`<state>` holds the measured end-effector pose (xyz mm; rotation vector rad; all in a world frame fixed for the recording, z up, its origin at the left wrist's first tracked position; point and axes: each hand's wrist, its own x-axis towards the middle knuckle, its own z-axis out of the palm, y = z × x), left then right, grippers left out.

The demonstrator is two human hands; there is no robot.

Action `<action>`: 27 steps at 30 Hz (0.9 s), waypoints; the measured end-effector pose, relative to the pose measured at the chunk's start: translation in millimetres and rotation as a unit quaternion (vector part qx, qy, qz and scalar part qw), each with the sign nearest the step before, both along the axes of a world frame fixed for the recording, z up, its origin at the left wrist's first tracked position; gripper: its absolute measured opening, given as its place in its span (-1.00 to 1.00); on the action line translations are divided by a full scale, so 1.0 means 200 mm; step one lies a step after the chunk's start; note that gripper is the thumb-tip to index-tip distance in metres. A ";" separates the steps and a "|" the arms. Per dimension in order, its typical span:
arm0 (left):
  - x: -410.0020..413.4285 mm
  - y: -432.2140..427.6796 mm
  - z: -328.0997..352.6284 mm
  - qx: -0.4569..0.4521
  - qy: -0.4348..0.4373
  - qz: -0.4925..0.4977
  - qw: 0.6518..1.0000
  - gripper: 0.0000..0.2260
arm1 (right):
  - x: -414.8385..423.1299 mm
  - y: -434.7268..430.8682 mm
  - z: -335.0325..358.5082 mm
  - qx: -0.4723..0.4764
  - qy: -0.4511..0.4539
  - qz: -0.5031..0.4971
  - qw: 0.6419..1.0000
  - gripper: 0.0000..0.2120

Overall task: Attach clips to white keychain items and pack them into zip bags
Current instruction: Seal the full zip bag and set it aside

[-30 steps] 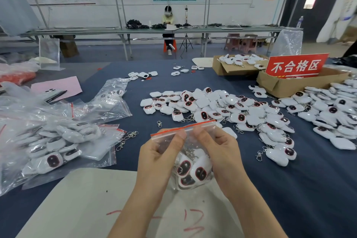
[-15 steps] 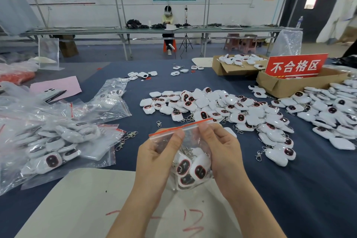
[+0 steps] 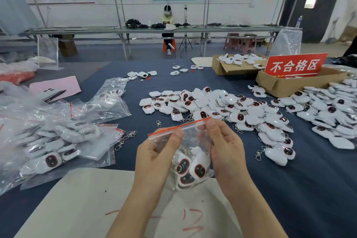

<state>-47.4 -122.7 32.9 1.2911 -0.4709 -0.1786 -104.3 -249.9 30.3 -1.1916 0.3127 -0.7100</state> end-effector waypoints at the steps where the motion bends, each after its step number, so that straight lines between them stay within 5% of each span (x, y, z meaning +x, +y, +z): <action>1: 0.00 0.00 0.00 0.002 0.004 0.001 1.000 -0.78 | 0.00 0.00 0.00 -0.001 0.003 0.000 1.000 -0.62; 6: 0.01 0.01 -0.01 -0.005 -0.012 0.022 1.000 -0.71 | 0.00 -0.01 -0.01 0.001 0.006 -0.002 1.000 -0.65; 9: 0.02 0.05 0.02 0.059 -0.155 0.129 0.978 -0.58 | 0.00 -0.01 -0.01 -0.017 0.011 -0.007 1.000 -0.62; 13: 0.02 0.04 0.11 0.262 -0.435 0.182 0.842 -0.83 | -0.01 0.00 0.00 -0.036 -0.012 0.007 0.999 -0.64; 16: 0.00 0.00 0.19 0.330 -0.474 0.160 0.801 -0.87 | -0.01 -0.01 0.00 -0.037 -0.023 0.016 0.999 -0.65; 27: 0.01 -0.02 0.29 0.338 -0.369 0.027 0.866 -0.87 | -0.02 -0.04 -0.02 -0.069 -0.057 0.037 0.995 -0.76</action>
